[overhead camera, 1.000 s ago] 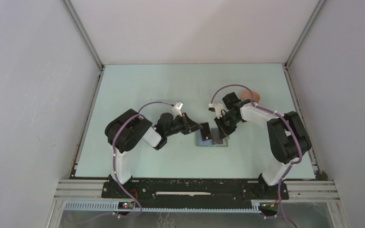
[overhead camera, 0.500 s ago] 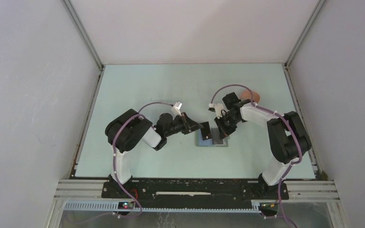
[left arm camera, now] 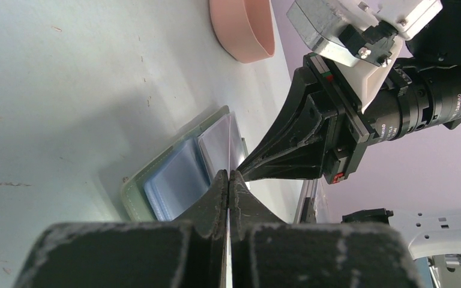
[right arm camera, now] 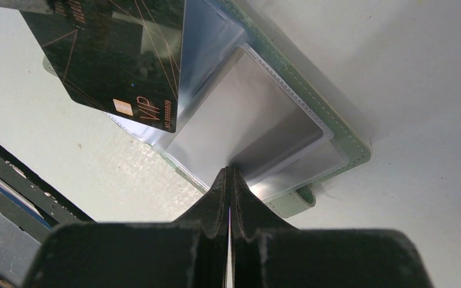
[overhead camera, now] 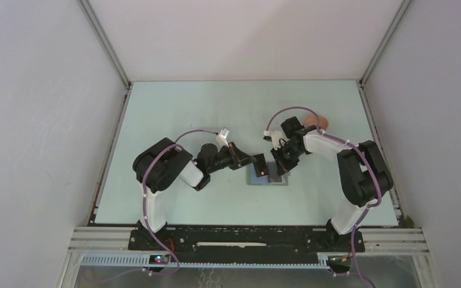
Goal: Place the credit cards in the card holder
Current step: Insert the credit card into the card holder.
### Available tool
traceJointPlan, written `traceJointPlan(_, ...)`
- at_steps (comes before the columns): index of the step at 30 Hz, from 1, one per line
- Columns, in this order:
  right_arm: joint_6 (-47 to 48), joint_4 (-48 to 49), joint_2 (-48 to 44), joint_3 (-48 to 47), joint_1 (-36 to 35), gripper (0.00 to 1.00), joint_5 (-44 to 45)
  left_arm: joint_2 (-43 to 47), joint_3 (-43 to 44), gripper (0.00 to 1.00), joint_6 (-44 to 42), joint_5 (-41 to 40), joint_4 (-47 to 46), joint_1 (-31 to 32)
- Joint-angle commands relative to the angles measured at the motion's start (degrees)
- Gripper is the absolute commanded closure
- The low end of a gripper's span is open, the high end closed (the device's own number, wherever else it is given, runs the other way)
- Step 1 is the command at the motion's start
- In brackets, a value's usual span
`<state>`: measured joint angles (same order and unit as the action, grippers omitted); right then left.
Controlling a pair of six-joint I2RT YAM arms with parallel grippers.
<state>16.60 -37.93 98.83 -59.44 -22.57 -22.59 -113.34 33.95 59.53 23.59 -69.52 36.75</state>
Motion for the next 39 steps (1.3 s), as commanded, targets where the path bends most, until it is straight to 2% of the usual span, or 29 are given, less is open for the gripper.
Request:
traceJointPlan(1, 0.4, -0.3, 1.0, -1.7, -0.1, 1.00, 1.1, -1.0, 0.1, 1.00, -0.1, -1.0, -1.8, 0.2)
traceJointPlan(21, 0.4, -0.4, 1.1, -1.9, -0.2, 0.99, 1.1, -1.8, 0.9, 1.00, -2.7, -2.8, 2.2, 1.2)
traceJointPlan(39, 0.5, -0.7, 0.9, -2.1, -0.2, 0.97, 0.4, -2.5, 1.6, 1.00, -1.4, -1.6, 4.4, 2.9)
